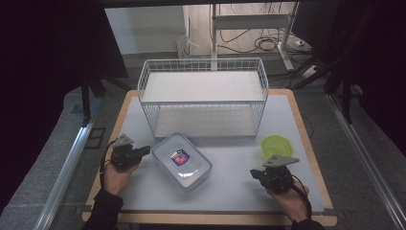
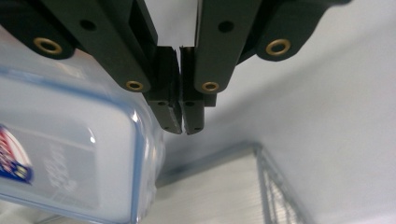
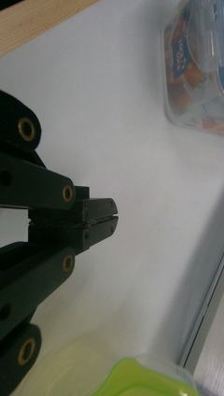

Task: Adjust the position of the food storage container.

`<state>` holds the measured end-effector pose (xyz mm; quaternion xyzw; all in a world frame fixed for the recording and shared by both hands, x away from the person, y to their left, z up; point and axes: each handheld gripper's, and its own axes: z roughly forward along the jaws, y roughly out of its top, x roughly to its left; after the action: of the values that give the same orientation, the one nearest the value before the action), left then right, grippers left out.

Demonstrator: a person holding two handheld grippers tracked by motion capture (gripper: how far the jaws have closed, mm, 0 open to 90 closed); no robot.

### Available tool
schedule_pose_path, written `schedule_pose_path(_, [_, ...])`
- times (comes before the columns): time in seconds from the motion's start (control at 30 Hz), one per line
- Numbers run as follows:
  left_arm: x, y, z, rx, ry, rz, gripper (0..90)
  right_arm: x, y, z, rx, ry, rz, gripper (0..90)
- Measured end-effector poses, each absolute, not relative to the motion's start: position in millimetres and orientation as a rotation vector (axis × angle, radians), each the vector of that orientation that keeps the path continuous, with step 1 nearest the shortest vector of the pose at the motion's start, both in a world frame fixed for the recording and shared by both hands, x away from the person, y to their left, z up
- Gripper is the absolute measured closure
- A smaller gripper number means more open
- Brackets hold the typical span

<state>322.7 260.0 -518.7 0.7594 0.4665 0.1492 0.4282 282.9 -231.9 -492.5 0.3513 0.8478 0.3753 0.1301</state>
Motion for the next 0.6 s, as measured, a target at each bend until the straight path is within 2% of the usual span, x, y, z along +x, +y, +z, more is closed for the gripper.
schedule_pose_path(0.13, [336,252,-524,1.922,1.155,0.351,88.7,281,-229,-492,1.007,2.471,1.098,89.4])
schedule_pose_path(0.6, [314,239,-522,1.968,1.111,0.306,89.4,273,-209,-494,0.968,2.531,1.133,89.4])
